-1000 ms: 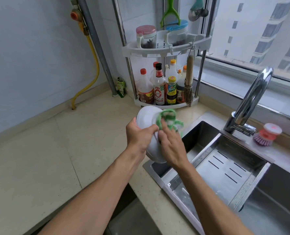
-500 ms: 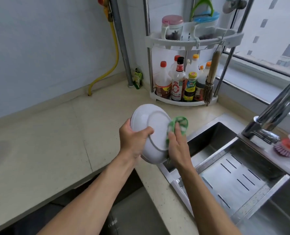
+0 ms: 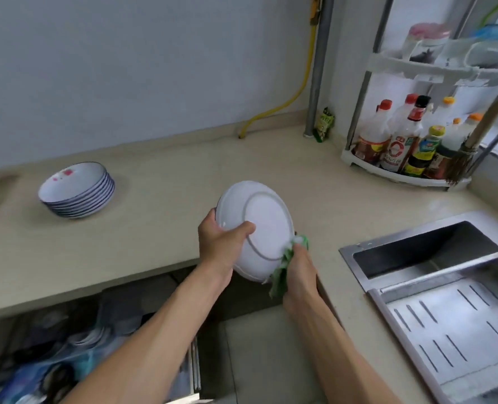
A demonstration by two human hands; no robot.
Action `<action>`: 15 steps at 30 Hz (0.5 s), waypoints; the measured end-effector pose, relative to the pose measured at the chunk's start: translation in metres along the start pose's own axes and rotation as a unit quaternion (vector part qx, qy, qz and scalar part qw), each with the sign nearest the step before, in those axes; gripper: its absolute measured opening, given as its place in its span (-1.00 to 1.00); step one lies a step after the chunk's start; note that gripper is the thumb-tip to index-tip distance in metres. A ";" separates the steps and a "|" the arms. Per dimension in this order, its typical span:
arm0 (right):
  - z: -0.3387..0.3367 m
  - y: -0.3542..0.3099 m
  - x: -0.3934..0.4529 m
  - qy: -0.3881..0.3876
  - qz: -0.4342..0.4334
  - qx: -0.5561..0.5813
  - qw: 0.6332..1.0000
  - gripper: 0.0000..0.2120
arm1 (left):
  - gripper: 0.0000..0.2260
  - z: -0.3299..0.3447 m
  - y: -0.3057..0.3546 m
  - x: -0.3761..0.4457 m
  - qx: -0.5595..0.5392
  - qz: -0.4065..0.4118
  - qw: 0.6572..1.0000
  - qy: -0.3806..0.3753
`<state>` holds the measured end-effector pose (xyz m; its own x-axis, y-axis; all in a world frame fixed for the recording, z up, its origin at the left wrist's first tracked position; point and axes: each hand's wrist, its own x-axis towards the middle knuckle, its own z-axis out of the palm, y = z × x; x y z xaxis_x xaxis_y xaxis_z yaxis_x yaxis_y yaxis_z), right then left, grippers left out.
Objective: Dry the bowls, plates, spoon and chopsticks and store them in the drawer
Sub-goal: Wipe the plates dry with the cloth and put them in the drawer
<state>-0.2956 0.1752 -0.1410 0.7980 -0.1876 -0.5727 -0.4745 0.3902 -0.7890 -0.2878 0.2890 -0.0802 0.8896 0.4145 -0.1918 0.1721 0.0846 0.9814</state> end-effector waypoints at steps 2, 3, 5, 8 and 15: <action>0.018 0.007 -0.016 -0.011 0.027 -0.060 0.998 -0.61 | -0.64 -0.058 -0.006 -0.012 0.060 0.027 0.996 -0.065; 0.024 0.008 -0.019 -0.019 0.020 -0.103 0.994 -0.64 | -0.63 -0.079 -0.009 -0.018 0.099 0.045 0.989 -0.104; 0.052 0.019 -0.034 -0.055 -0.015 -0.200 0.978 -0.70 | -0.66 -0.126 -0.020 -0.033 0.189 0.074 0.971 -0.128; 0.093 0.046 -0.073 -0.137 -0.067 -0.316 0.937 -0.64 | -0.65 -0.183 -0.038 -0.050 0.275 0.086 0.953 -0.088; 0.144 0.128 -0.123 -0.210 -0.080 -0.430 0.874 -0.35 | -0.75 -0.313 -0.075 -0.081 0.475 0.118 0.870 -0.053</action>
<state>-0.4007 0.3782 -0.1396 0.8603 0.2410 -0.4493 -0.3028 -0.4675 -0.8305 -0.5054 0.5325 -0.1395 0.9732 0.2279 -0.0317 0.2058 -0.8006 0.5627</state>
